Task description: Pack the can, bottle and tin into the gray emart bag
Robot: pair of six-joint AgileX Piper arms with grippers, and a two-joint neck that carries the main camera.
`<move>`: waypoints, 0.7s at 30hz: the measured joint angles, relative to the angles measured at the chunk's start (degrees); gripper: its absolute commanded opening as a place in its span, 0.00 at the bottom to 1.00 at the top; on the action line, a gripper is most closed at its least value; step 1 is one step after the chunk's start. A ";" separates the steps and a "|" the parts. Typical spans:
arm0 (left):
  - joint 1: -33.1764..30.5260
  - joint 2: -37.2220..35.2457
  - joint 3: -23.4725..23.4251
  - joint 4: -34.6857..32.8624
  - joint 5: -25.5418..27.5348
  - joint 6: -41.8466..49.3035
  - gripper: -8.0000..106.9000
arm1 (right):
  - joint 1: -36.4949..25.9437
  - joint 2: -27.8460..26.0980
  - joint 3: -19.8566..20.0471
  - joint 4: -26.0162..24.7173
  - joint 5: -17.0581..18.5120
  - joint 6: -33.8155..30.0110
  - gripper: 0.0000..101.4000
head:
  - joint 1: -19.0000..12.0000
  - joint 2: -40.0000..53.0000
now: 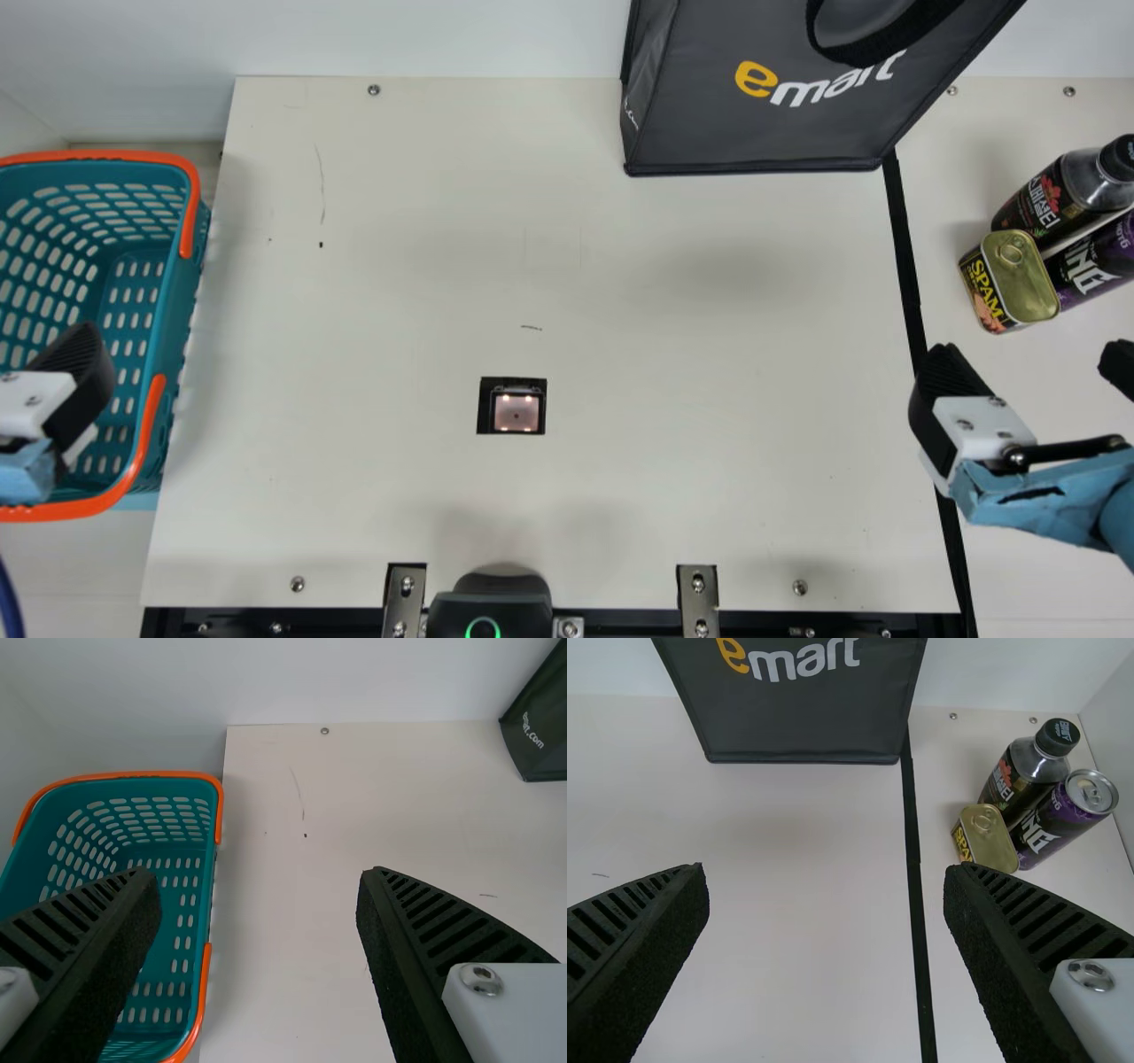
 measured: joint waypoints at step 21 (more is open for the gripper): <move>0.00 0.00 0.00 0.00 0.00 0.00 0.85 | 0.00 0.00 0.00 0.00 0.01 0.00 0.90 | -17.14 -18.28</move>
